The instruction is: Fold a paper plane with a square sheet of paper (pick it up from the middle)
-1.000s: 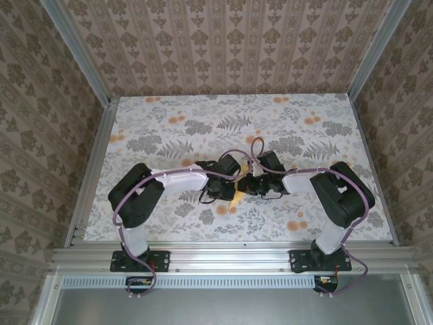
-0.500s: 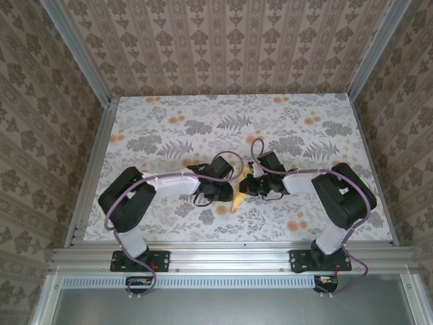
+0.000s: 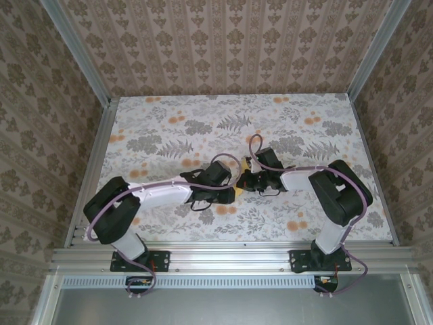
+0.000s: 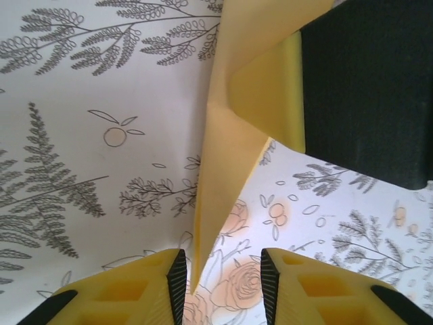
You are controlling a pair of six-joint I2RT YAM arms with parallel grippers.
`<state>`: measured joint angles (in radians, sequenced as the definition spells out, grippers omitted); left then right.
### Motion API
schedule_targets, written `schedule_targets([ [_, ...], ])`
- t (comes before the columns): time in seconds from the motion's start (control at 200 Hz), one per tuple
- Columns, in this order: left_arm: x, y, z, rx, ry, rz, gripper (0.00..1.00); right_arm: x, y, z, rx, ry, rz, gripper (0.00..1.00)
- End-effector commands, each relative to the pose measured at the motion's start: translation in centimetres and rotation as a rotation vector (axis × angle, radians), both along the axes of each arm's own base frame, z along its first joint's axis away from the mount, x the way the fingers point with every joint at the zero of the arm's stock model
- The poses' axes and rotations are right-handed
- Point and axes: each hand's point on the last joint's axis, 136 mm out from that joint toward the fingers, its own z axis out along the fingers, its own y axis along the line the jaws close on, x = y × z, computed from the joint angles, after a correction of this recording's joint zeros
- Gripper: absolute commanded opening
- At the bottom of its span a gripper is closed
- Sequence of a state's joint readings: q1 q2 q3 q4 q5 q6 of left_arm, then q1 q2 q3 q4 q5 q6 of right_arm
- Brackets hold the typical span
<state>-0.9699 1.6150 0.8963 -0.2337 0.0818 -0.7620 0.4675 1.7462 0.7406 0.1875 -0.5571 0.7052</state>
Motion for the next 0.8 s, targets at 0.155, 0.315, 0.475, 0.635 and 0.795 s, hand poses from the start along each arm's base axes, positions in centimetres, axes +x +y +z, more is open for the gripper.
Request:
schedule_targets([
  [0.155, 0.9, -0.3, -0.7, 0.129, -0.084, -0.057, 0.32, 0.4, 0.8, 0.2, 0.023, -0.004, 0.015, 0.03],
  [0.315, 0.6, -0.2, -1.4, 0.179, -0.092, -0.078, 0.28, 0.5, 0.8, 0.2, 0.026, -0.004, 0.016, 0.02],
  [0.475, 0.5, 0.1, -2.1, 0.239, -0.090, -0.091, 0.23, 0.5, 0.8, 0.2, 0.024, -0.004, 0.016, 0.02],
  [0.635, 0.2, 0.4, -2.5, 0.301, -0.097, -0.114, 0.17, 0.5, 0.7, 0.1, 0.020, -0.004, 0.013, 0.02],
  [0.795, -0.3, 0.6, -2.8, 0.347, -0.099, -0.143, 0.16, 0.5, 0.7, 0.2, 0.018, -0.005, 0.011, 0.02],
])
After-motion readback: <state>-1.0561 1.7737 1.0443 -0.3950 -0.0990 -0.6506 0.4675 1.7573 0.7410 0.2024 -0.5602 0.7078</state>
